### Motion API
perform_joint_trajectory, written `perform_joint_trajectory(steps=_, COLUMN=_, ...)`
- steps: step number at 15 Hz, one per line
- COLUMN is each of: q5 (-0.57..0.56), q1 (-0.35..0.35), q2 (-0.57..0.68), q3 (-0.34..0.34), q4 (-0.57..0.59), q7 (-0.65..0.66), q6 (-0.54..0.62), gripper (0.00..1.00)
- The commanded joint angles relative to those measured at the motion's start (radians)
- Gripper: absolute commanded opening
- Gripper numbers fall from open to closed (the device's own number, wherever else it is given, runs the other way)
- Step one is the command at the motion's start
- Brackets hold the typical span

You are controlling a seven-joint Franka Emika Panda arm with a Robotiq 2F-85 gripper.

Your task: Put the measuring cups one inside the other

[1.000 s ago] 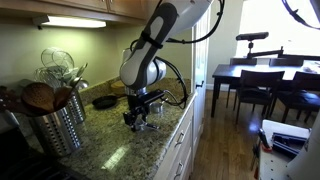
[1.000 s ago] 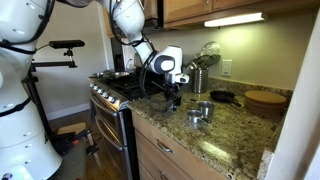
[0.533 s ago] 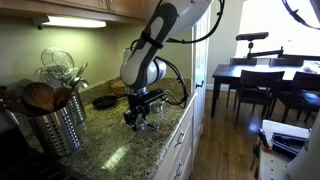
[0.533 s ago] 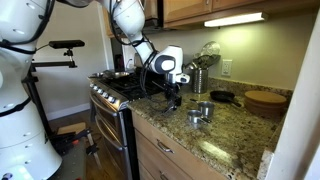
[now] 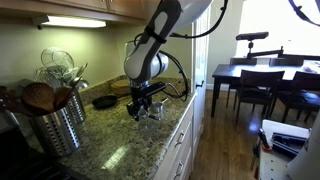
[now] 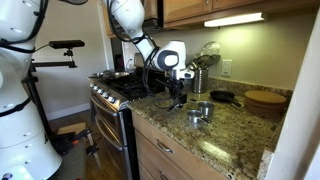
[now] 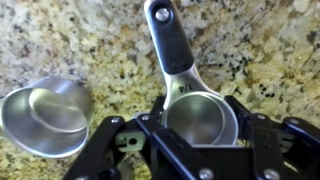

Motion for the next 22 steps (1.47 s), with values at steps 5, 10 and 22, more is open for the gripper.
perform_joint_trajectory(steps=5, q5=-0.128, q1=0.012, q2=-0.123, q3=-0.087, q4=-0.043, q7=0.152, q6=-0.077, gripper=0.36)
perform_joint_trajectory(steps=10, q5=-0.187, q1=0.004, q2=-0.13, q3=-0.123, q4=-0.037, q7=0.21, q6=-0.119, gripper=0.36)
perform_joint_trajectory(steps=22, q5=-0.118, q1=-0.07, q2=-0.071, q3=-0.128, q4=0.03, q7=0.199, q6=-0.146, gripper=0.36)
